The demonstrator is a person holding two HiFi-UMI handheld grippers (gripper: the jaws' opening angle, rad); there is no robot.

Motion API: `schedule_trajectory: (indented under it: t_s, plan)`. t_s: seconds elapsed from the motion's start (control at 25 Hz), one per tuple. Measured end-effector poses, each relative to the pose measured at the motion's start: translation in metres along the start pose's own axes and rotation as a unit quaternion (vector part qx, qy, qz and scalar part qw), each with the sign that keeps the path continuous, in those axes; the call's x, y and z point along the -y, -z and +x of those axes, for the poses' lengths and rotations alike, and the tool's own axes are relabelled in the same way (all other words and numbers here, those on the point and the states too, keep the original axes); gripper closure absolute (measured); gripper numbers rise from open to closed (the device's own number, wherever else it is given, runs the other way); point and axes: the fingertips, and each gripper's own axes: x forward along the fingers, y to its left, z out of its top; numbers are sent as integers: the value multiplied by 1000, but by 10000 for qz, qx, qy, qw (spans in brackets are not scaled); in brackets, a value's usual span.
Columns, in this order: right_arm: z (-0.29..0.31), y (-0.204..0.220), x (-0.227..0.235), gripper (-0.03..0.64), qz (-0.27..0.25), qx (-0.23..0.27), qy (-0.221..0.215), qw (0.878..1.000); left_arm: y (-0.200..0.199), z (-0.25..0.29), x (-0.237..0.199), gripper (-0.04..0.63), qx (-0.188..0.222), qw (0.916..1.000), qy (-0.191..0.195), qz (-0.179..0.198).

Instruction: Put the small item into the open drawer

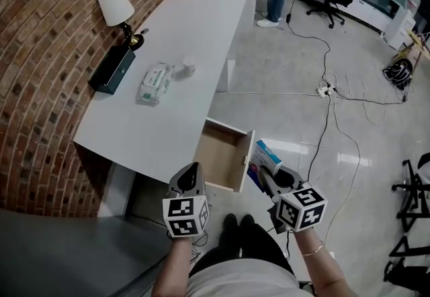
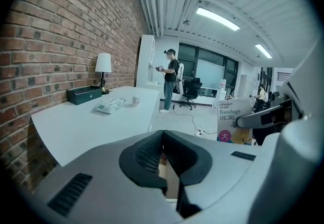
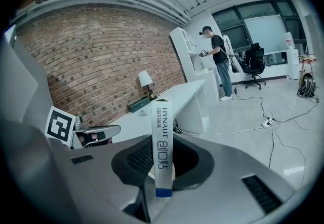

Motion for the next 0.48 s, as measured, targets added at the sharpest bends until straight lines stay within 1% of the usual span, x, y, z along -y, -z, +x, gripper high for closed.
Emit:
schedule_trajectory:
  t_s: [0.2,0.48]
  plan:
    - [33,5,6,543,-6,-261,-146,9996,3,13,-12,575,-55,9998,-123,-130]
    - [93,18,13,543,-68,-782,-484,9957,9,32,-36,575,-132,9982,-466,-362]
